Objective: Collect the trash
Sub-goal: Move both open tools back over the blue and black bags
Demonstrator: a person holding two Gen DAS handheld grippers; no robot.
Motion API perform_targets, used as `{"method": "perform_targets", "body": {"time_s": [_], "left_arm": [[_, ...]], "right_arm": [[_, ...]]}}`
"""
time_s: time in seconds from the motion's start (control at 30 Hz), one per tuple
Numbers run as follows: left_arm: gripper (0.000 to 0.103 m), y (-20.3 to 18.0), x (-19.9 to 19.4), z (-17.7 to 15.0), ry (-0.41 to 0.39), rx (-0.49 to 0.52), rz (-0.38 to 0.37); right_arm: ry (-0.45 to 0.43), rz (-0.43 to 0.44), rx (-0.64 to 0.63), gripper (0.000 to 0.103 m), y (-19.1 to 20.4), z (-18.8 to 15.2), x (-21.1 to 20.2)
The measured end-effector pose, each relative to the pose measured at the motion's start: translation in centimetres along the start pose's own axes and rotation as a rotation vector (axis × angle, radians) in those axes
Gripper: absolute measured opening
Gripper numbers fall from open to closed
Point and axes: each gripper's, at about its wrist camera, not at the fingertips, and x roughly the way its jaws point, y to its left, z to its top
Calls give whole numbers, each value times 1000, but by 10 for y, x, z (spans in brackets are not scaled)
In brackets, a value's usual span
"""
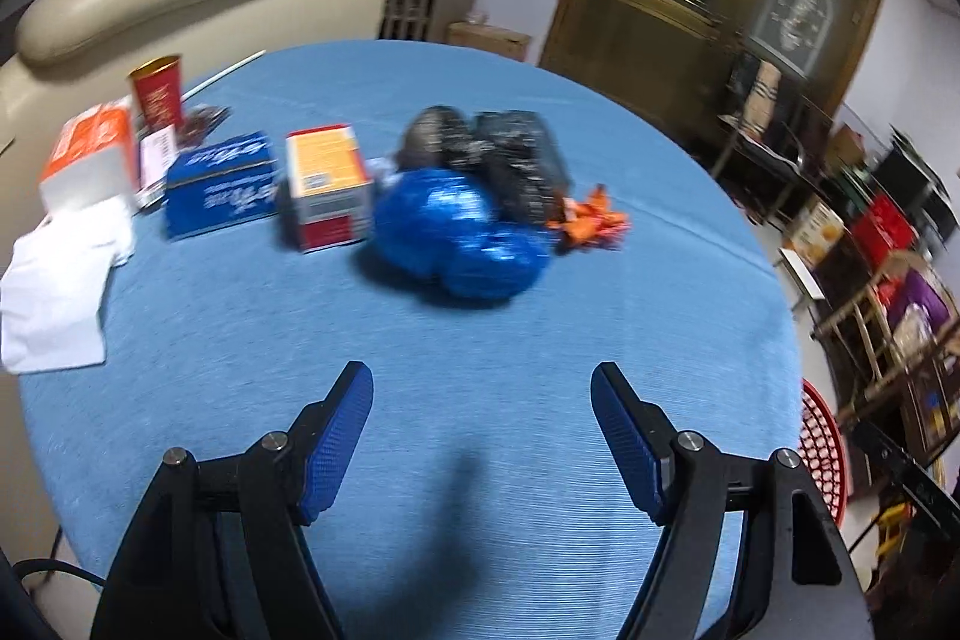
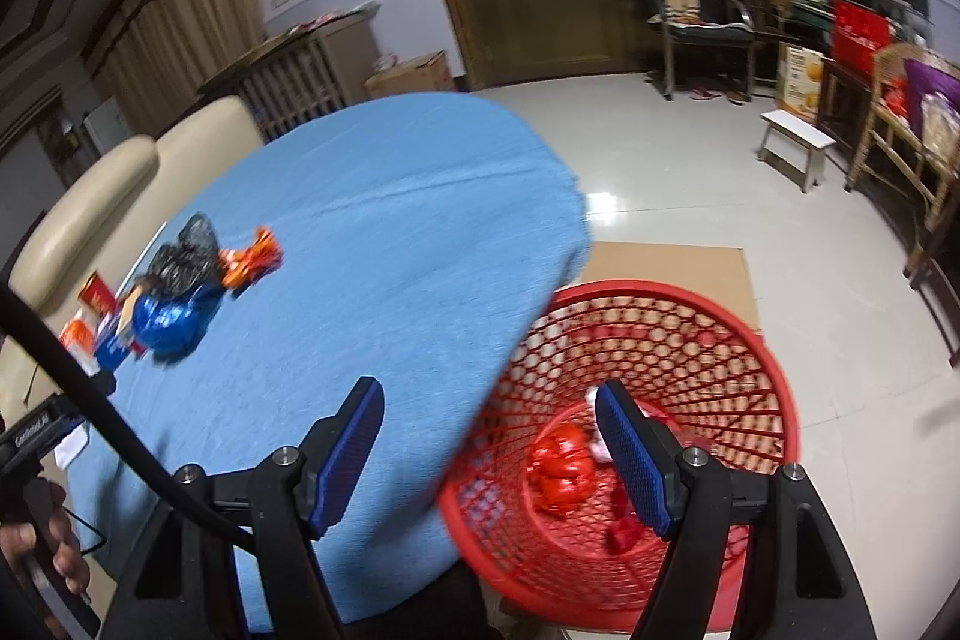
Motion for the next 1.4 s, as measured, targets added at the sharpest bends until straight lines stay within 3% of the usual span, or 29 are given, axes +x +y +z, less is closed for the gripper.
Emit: {"method": "perform_targets", "body": {"time_s": [0.77,0.93,1.17,1.4], "left_arm": [[76,44,-3,1,-28,-95,90],[76,52,-7,0,-42,-112,119],[76,78,-20,-1,-93,-185,218],[76,98,-20,-2,-85,-223,239]], "right_arm": [[74,150,-237,76,110,-3,34],[87,218,-293,76,145,-1,42],[86,335,-422,76,213,3,56],[107,366,-484,76,264,7,96]]}}
